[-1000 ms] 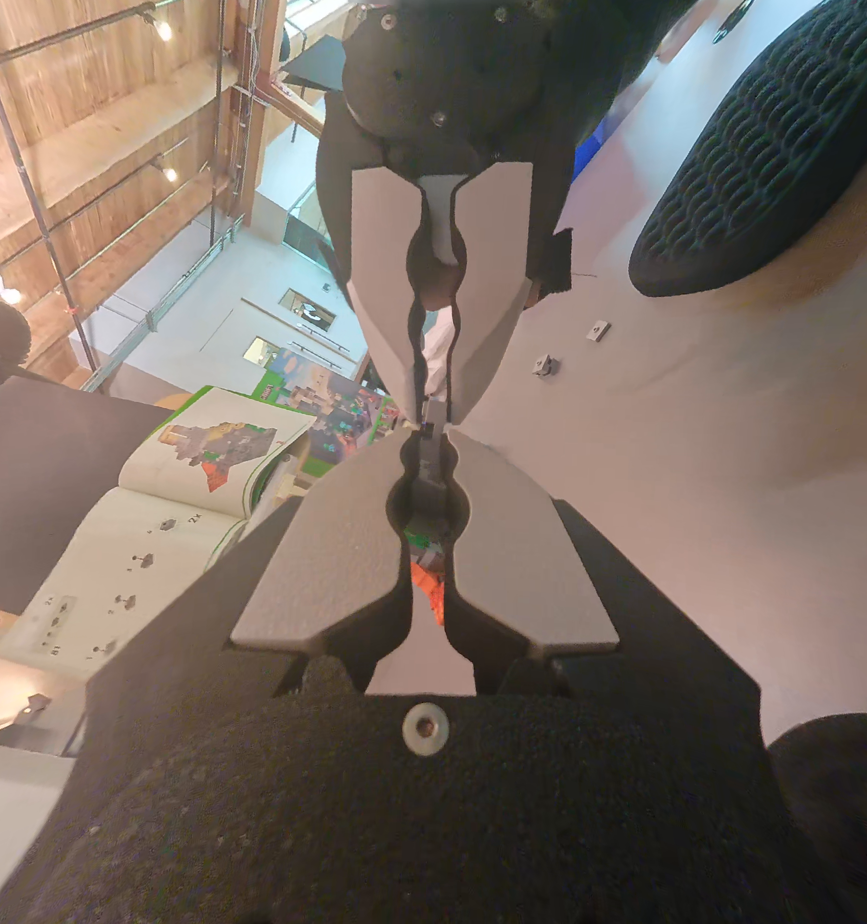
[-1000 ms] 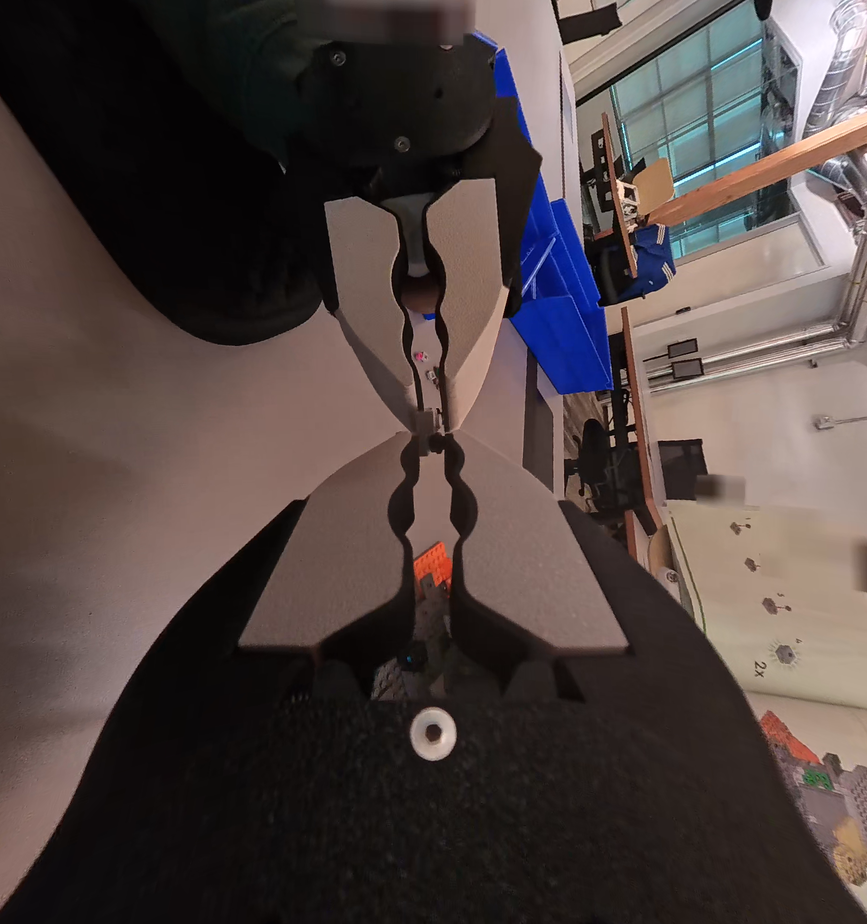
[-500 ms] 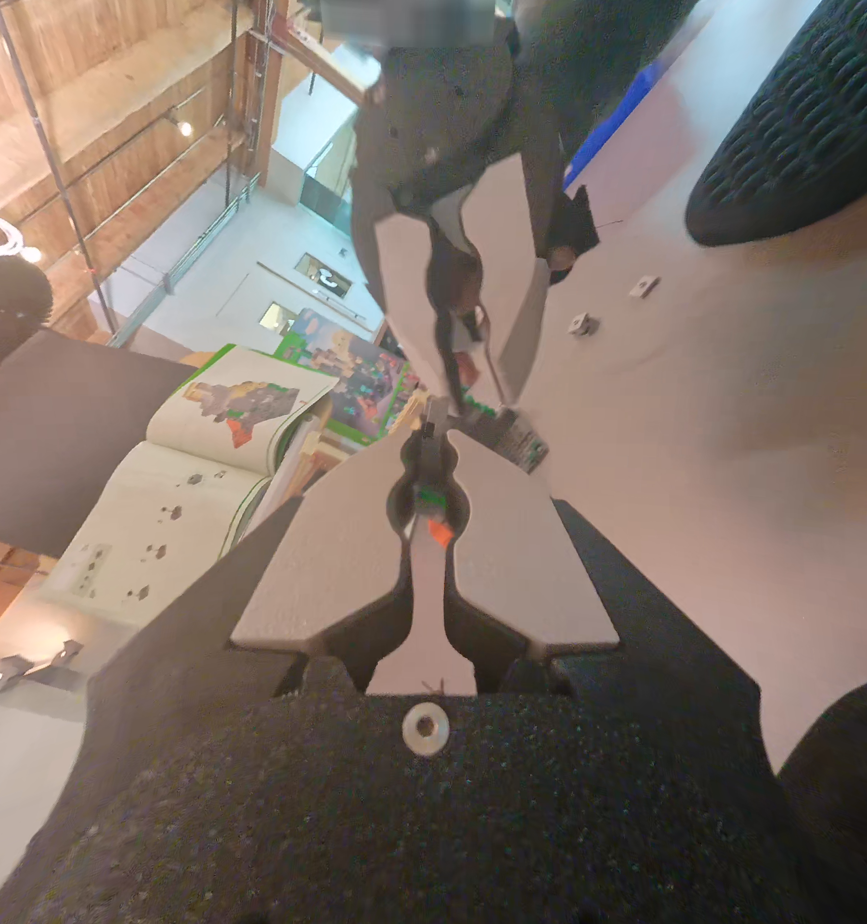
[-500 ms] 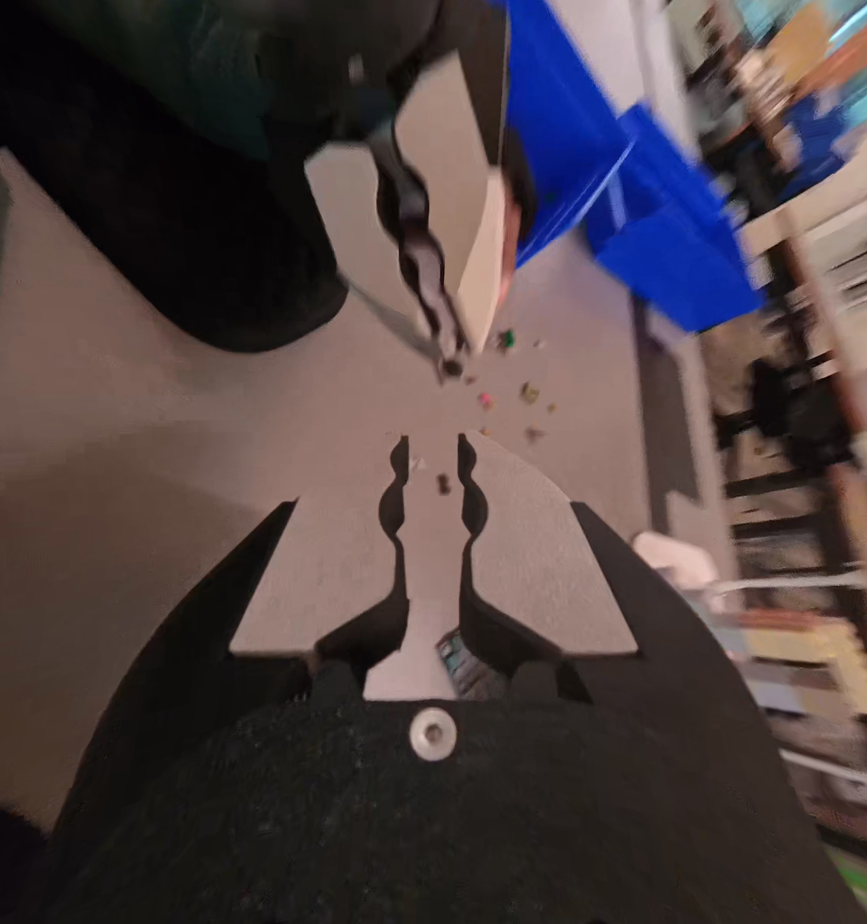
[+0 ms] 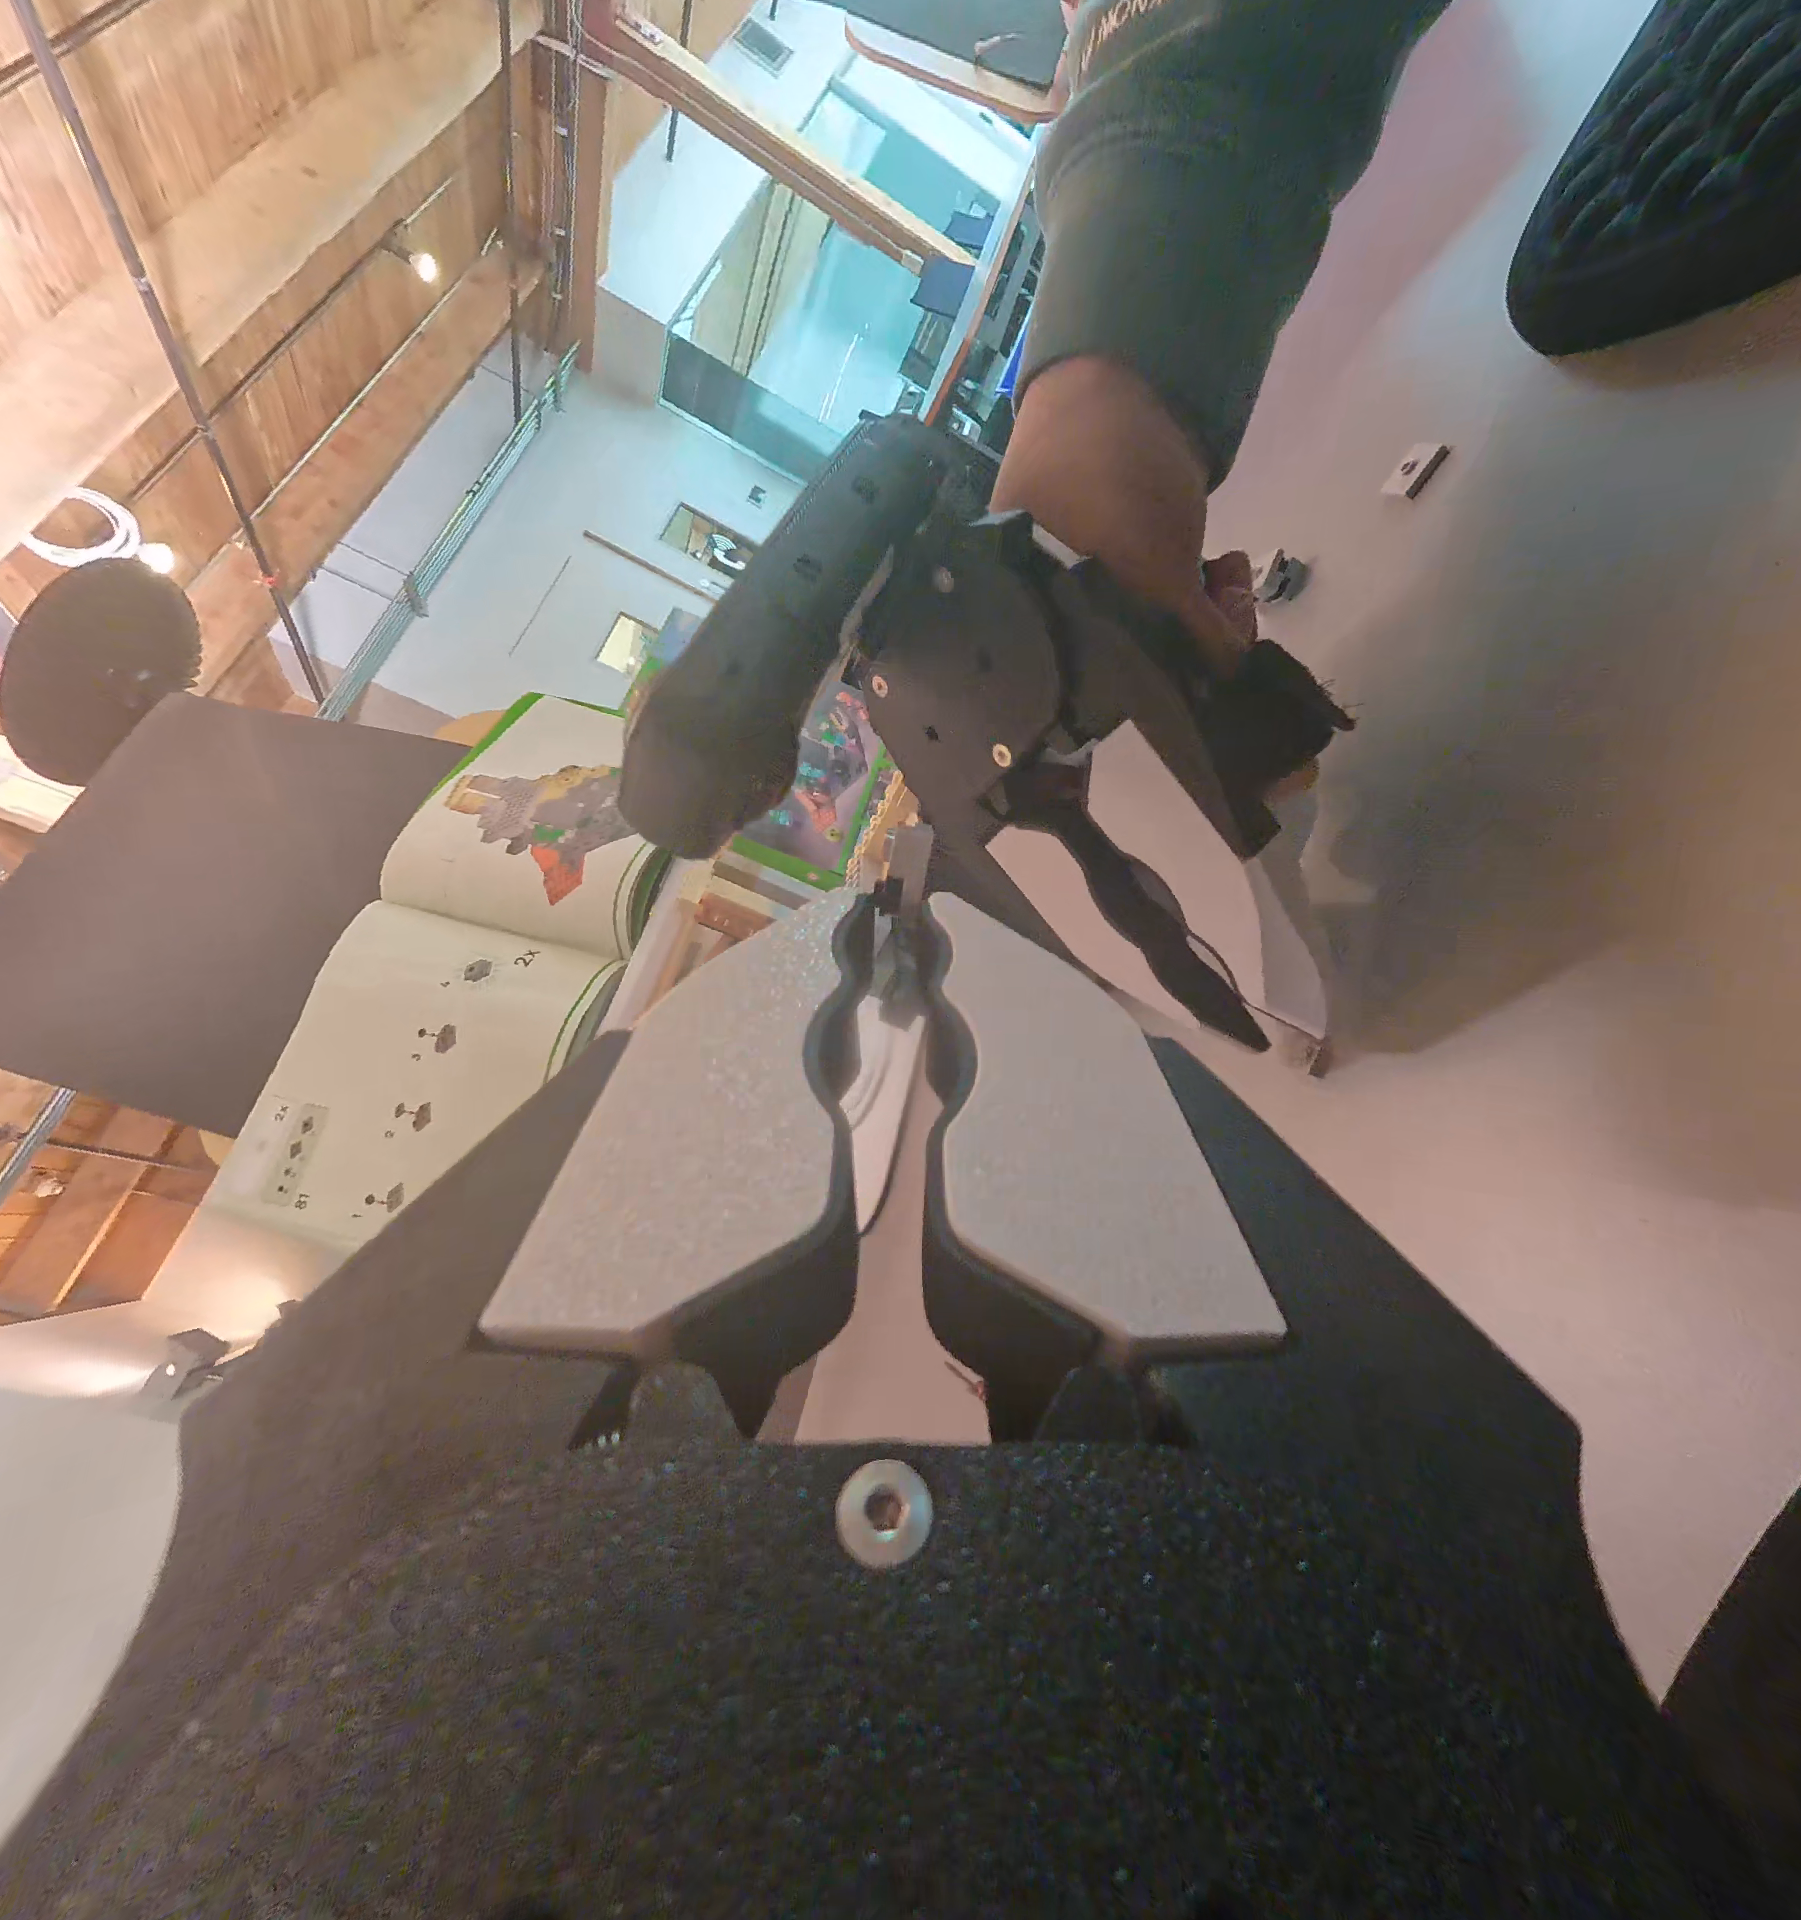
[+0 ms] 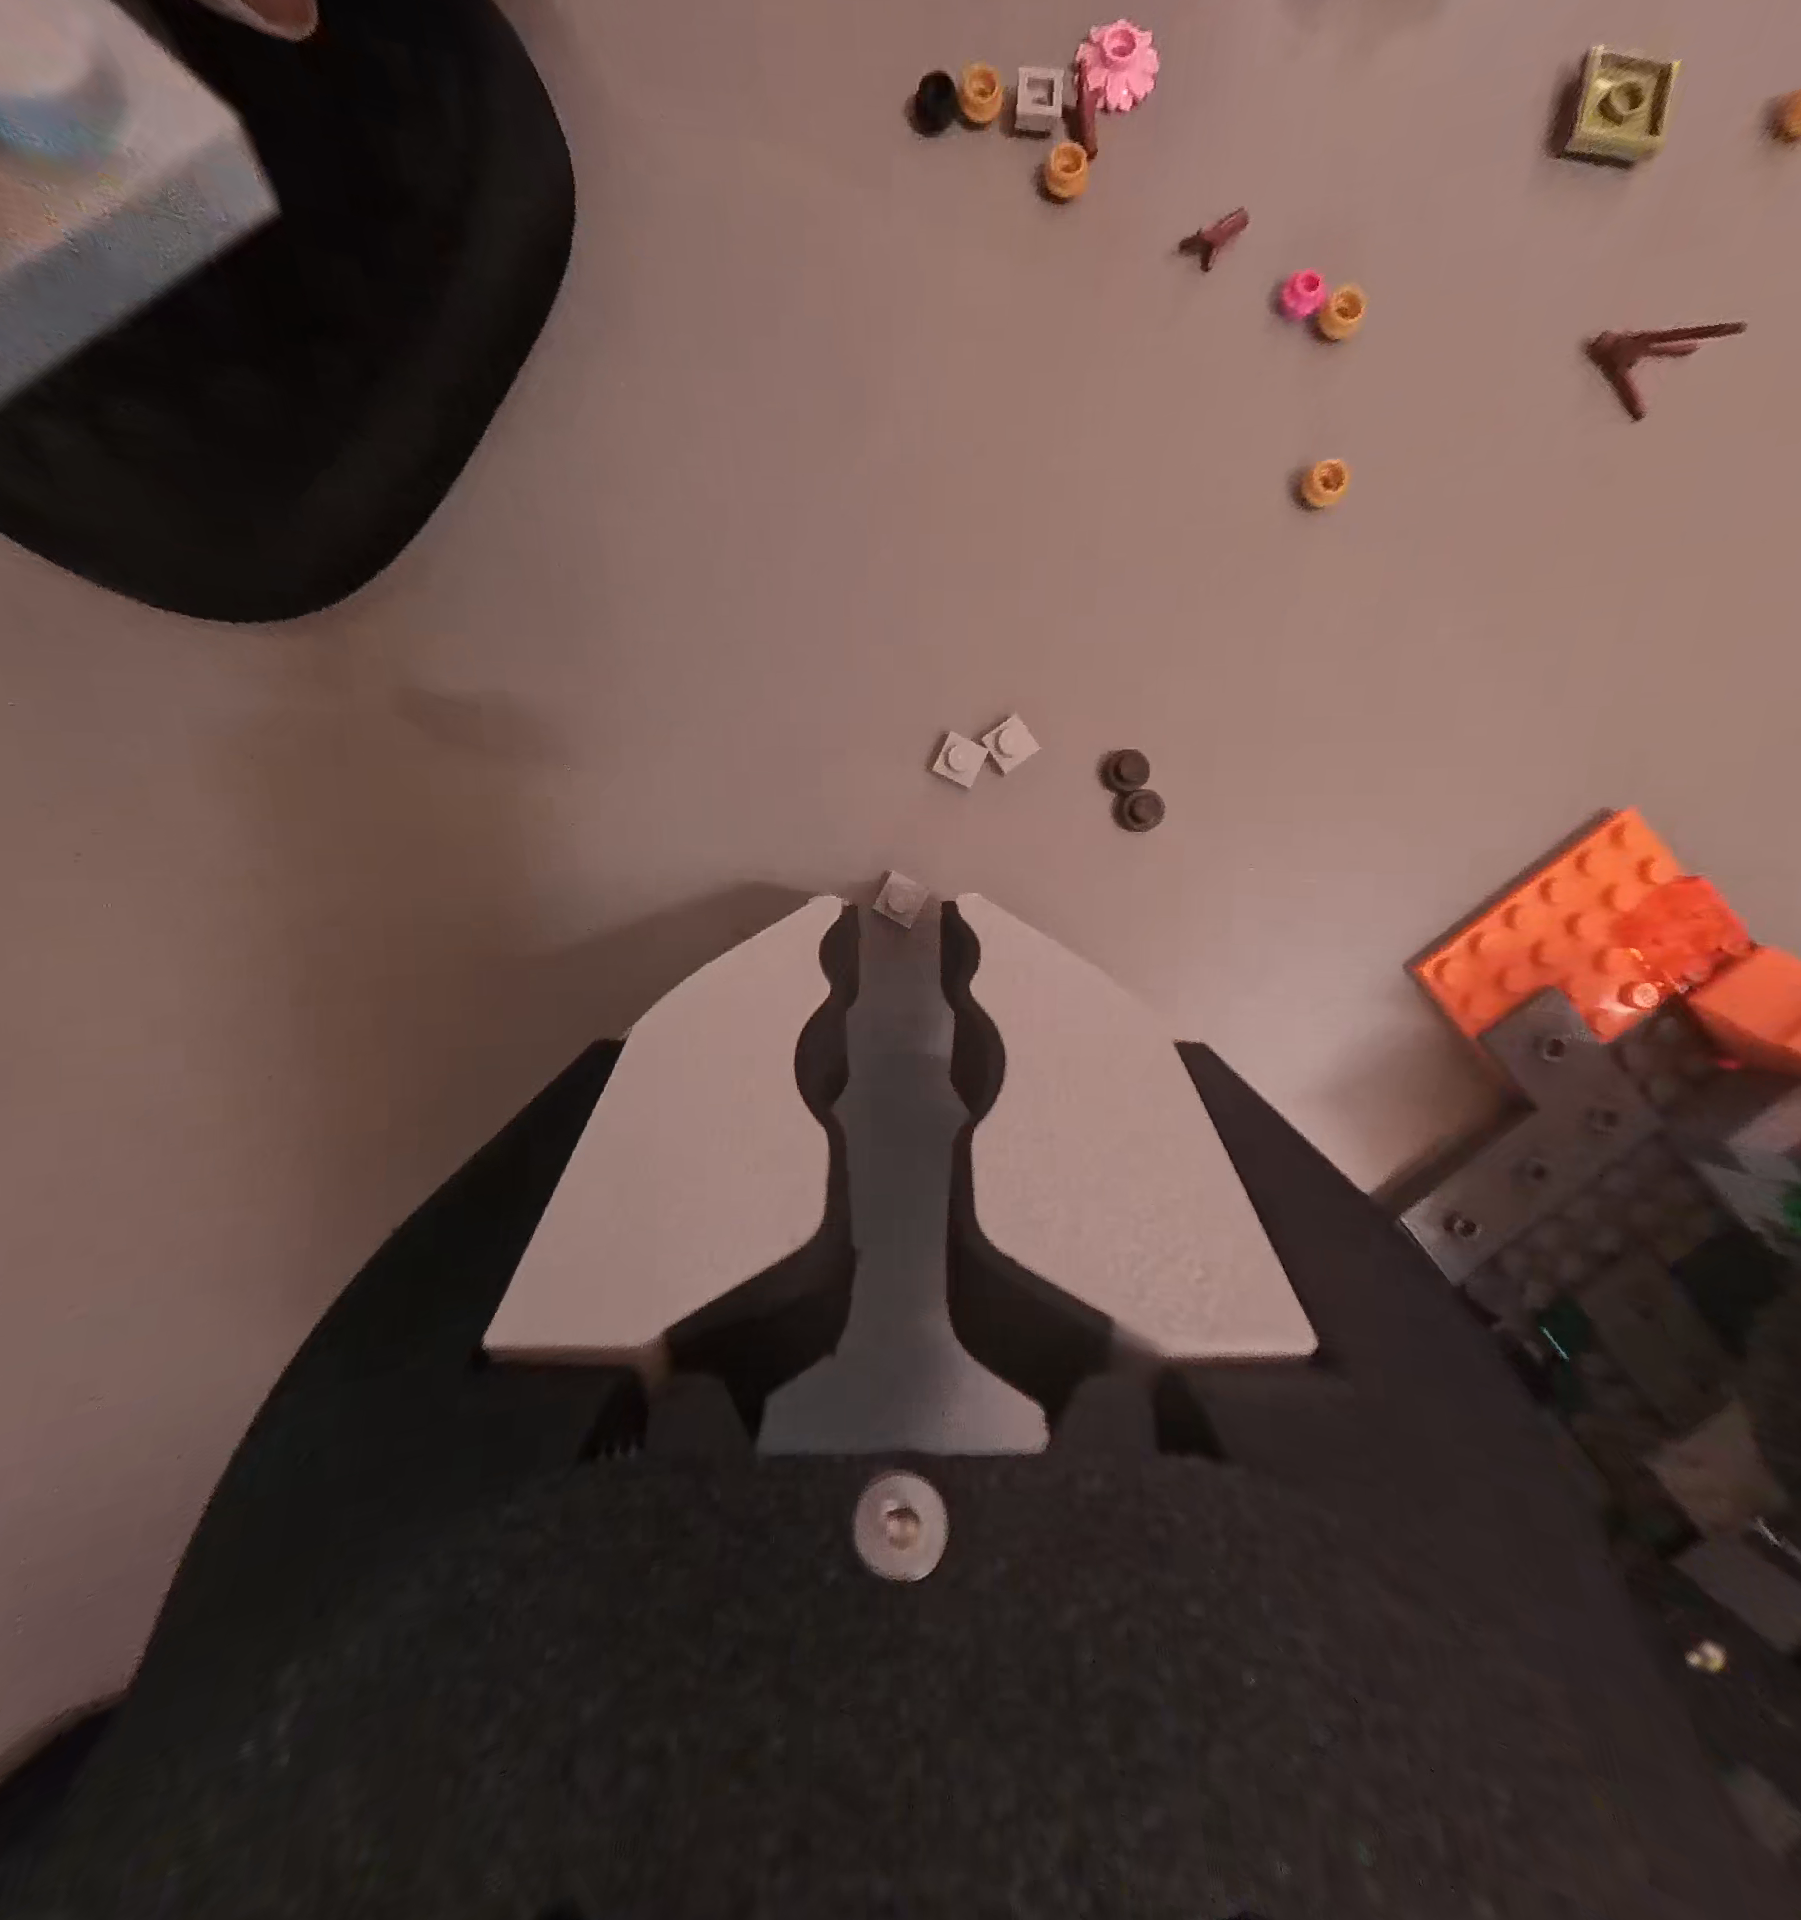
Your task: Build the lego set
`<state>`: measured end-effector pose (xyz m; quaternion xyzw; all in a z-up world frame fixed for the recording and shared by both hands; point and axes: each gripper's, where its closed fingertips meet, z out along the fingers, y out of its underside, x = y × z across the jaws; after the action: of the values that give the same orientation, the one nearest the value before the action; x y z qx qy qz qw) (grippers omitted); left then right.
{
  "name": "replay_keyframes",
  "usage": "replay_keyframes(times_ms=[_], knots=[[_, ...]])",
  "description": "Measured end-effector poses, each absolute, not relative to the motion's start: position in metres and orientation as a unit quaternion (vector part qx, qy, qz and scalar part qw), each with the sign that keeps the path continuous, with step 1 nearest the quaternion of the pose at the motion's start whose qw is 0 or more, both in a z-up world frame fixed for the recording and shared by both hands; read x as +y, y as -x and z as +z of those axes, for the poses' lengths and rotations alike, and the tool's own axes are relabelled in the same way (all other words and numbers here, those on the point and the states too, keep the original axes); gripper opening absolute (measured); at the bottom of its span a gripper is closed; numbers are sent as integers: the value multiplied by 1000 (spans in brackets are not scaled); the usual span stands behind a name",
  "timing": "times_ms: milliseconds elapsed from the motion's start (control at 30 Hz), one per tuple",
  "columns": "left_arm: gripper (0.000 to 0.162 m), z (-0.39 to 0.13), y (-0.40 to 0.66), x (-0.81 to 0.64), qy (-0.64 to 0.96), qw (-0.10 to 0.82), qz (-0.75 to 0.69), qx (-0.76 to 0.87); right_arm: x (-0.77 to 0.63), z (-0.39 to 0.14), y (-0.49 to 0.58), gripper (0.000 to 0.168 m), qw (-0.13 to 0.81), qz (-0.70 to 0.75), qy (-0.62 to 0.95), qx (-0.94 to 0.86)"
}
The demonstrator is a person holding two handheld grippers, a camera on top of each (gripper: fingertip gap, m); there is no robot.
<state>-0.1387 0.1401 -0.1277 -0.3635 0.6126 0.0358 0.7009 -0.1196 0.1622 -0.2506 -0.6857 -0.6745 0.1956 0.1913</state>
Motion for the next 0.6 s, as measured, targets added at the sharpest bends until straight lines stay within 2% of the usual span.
replay_keyframes(times_ms=[433, 600], knots=[[6, -127, 132, 132, 345, 703, 41, 620, 160, -253, 122, 7, 171, 205, 682, -681], [7, -129, 127, 127, 334, 702, 42, 628, 154, -182, 115, 7, 238, 260, 582, -733]])
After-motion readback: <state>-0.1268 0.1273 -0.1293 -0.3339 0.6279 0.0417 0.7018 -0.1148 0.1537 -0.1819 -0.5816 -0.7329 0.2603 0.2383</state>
